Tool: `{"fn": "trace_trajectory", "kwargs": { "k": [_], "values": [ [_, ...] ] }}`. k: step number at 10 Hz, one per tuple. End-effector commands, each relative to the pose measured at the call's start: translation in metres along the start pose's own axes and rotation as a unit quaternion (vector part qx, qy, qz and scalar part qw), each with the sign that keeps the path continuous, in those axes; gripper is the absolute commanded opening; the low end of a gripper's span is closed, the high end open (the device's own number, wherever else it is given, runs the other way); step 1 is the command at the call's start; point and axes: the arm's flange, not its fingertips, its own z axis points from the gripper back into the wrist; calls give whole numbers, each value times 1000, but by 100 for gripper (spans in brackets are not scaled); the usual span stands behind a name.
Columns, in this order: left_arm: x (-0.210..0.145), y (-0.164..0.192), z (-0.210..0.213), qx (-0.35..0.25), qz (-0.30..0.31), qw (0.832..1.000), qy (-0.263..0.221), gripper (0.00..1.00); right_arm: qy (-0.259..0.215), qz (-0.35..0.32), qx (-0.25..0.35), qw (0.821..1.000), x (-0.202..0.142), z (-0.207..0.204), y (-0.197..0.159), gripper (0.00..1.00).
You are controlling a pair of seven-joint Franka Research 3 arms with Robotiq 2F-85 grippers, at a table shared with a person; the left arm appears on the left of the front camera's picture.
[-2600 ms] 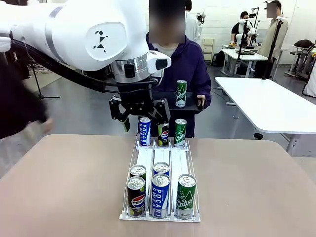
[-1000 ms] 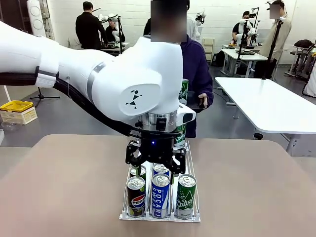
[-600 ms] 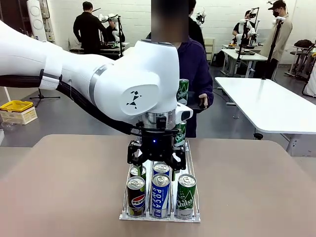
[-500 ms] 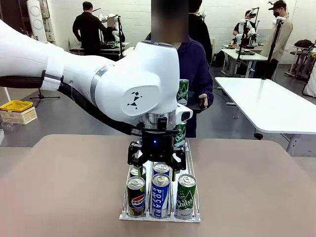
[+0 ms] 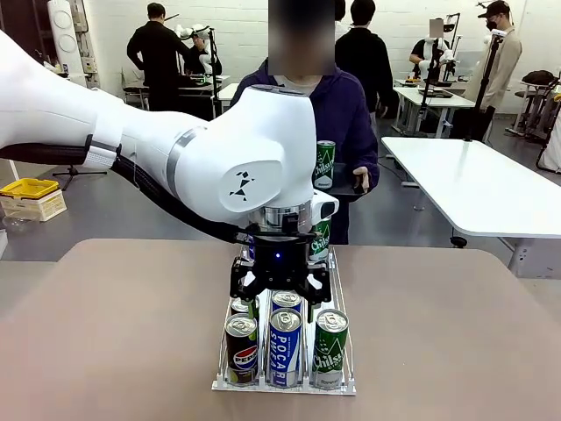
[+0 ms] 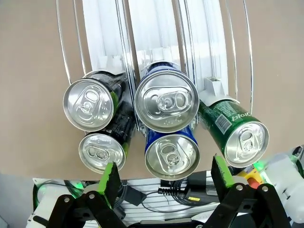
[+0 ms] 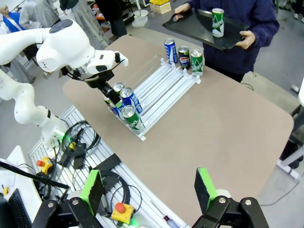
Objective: Retrieve and hand over the desired beverage to the person.
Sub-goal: Pick up another can of the same type that the person held from the Automatic Can Dispenser.
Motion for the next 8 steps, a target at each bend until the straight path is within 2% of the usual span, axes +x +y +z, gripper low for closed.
{"fn": "trace_trajectory", "kwargs": {
  "k": [1,8],
  "values": [
    [2,-7,-2,-2,17,1000,-8,100,-1,5,8,1000,1,1,0,100],
    [5,-10,-11,2,16,1000,5,100,-1,5,8,1000,1,1,0,100]
  ]
}}
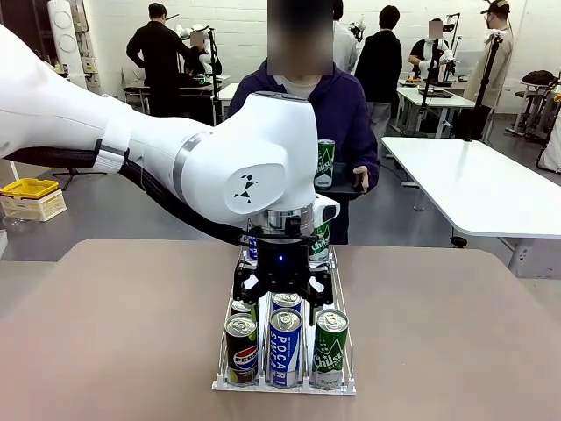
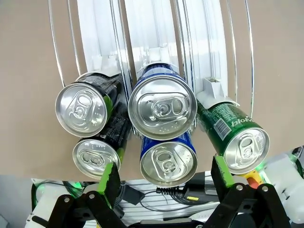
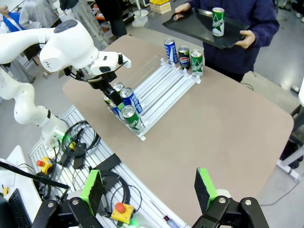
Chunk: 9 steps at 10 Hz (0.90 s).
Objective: Retrieve and hand over the desired beverage to the person.
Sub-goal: Pick up another can of the same type that the person held from the Automatic Can Dispenser.
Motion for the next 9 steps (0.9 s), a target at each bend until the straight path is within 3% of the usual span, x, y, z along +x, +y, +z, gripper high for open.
{"fn": "trace_trajectory", "kwargs": {
  "k": [1,4,5,6,7,8,9],
  "values": [
    [1,-7,-5,4,17,1000,-4,100,-1,4,8,1000,1,1,0,100],
    [0,-6,-5,3,17,1000,-5,100,-1,4,8,1000,1,1,0,100],
    [-1,-5,-5,-1,8,1000,-13,85,-1,4,8,1000,1,1,0,100],
    [-1,-5,-5,0,6,1000,-13,42,-1,4,8,1000,1,1,0,100],
    [-1,-5,-5,1,6,1000,-10,26,-1,4,8,1000,1,1,0,100],
    [-1,-6,-6,2,5,1000,-8,0,-1,4,8,1000,1,1,0,100],
    [-2,-6,-6,3,3,1000,-6,0,-1,4,8,1000,1,1,0,100]
  ]
}}
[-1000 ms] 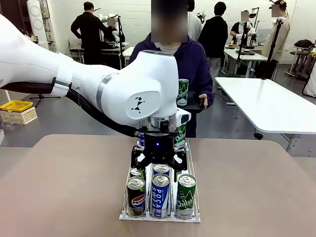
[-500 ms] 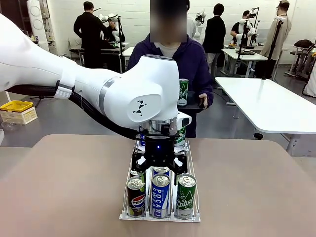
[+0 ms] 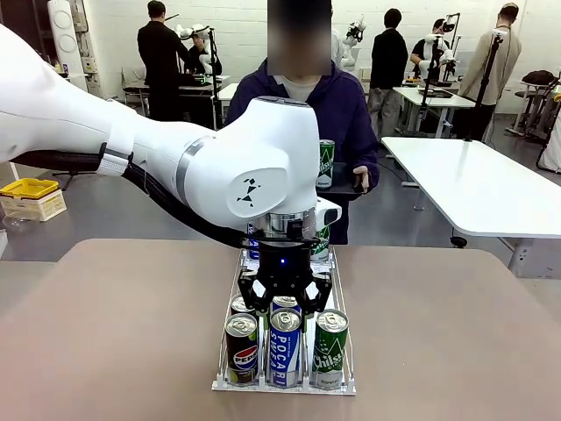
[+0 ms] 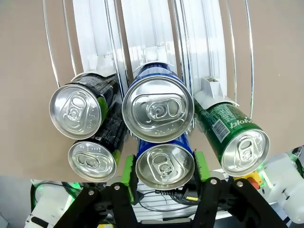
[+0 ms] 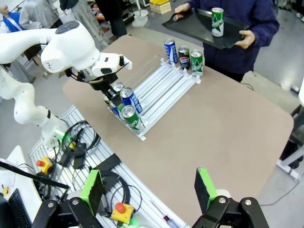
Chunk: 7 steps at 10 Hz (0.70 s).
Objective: Retrieve and hand over the desired beverage to the person.
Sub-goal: Pick up another can of the same type that the person held from the Automatic Can Dispenser.
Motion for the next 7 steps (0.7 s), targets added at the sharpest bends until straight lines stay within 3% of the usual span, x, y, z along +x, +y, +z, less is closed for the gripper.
{"fn": "trace_trajectory", "kwargs": {
  "k": [1,2,3,5,6,7],
  "values": [
    [-2,-3,-2,5,5,1000,-7,0,-1,4,8,1000,1,1,0,100],
    [-2,-3,-2,6,5,1000,-6,8,-1,4,8,1000,1,1,0,100],
    [-2,-2,-2,7,3,1000,-6,0,-1,4,8,1000,1,1,0,100],
    [-3,-1,6,12,-7,1000,-9,0,-1,4,8,1000,1,1,0,100],
    [-4,3,34,19,-13,1000,18,0,-1,4,8,1000,1,1,0,100],
    [-12,7,87,14,-28,999,-12,0,-1,4,8,1000,1,1,0,100]
  ]
}}
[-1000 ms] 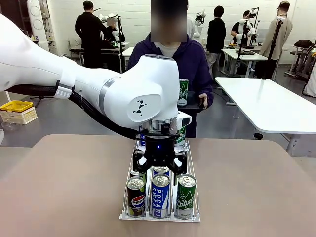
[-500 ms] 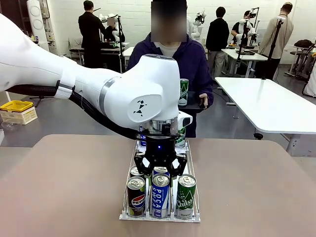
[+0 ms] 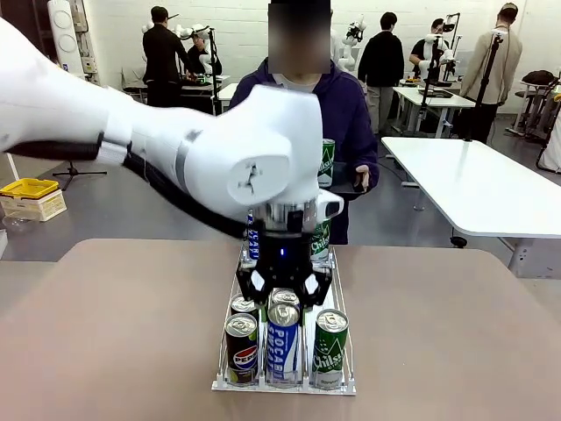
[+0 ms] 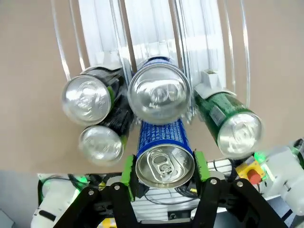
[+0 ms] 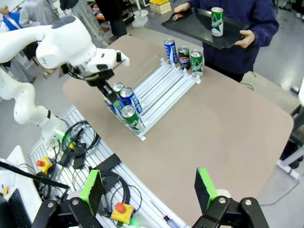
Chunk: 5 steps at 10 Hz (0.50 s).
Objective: Retrieve and hand over the desired beverage to the person.
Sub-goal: Pick up another can of the same type that the person held from the Automatic Can Dispenser.
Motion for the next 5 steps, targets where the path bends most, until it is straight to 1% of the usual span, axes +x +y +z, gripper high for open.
{"fn": "trace_trajectory", "kwargs": {
  "k": [1,3,4,5],
  "values": [
    [-19,12,104,8,-24,999,-41,0,-1,4,8,1000,1,1,0,100],
    [-31,13,180,6,-17,997,-79,0,-1,4,8,1000,1,1,0,100],
    [-31,12,209,1,-11,996,-90,0,-1,4,8,1000,1,1,0,100],
    [-27,10,228,-2,-8,995,-96,0,-1,4,8,1000,1,1,0,100]
  ]
}}
